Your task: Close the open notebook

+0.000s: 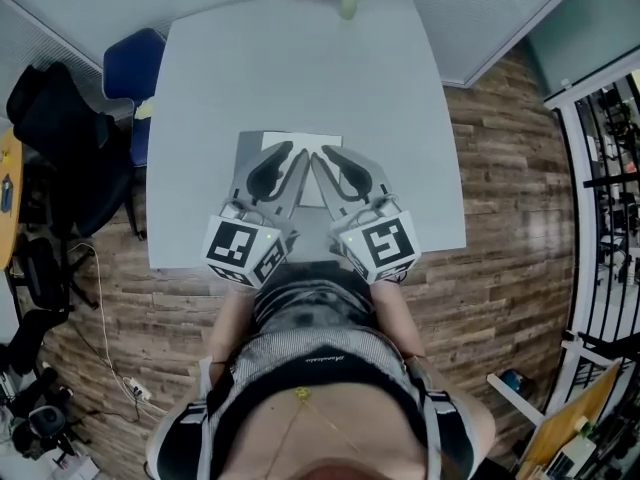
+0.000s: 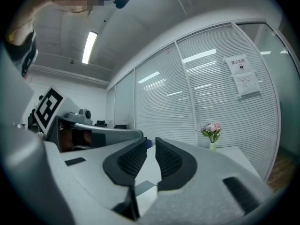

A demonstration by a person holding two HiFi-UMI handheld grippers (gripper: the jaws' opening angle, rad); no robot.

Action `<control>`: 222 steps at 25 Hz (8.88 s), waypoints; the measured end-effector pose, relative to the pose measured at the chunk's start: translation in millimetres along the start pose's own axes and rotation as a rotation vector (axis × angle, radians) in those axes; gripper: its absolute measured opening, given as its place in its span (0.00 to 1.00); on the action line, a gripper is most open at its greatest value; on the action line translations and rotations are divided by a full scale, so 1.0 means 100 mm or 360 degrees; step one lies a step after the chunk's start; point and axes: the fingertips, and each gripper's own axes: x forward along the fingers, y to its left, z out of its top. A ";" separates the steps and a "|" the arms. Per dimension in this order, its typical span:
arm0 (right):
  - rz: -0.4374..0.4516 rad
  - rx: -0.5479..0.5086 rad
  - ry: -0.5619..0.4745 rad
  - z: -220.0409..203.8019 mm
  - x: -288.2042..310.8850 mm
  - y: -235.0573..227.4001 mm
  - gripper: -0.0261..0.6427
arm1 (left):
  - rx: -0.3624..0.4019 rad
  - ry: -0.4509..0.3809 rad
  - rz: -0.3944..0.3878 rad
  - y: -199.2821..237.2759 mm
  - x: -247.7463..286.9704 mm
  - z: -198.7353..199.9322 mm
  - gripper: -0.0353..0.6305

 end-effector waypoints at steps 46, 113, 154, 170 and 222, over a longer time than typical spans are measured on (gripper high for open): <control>-0.0394 0.0040 0.0182 -0.34 0.57 0.55 0.13 | -0.0207 0.0212 -0.0186 1.21 -0.38 -0.58 0.15; -0.0618 0.0148 0.0453 -0.81 0.45 0.34 0.13 | -0.0446 0.1153 0.0173 2.41 -0.53 -3.06 0.18; -0.0616 0.0209 0.0428 -0.89 0.29 0.31 0.13 | -0.0622 0.1109 0.0119 2.35 -0.60 -2.98 0.33; -0.0649 0.0181 0.0377 -0.77 0.12 0.26 0.13 | -0.0704 0.0970 0.0105 2.27 -0.57 -2.71 0.27; -0.0632 0.0145 0.0284 -0.62 -0.48 -0.10 0.12 | -0.0800 0.0790 -0.0095 1.36 -0.16 -2.33 0.09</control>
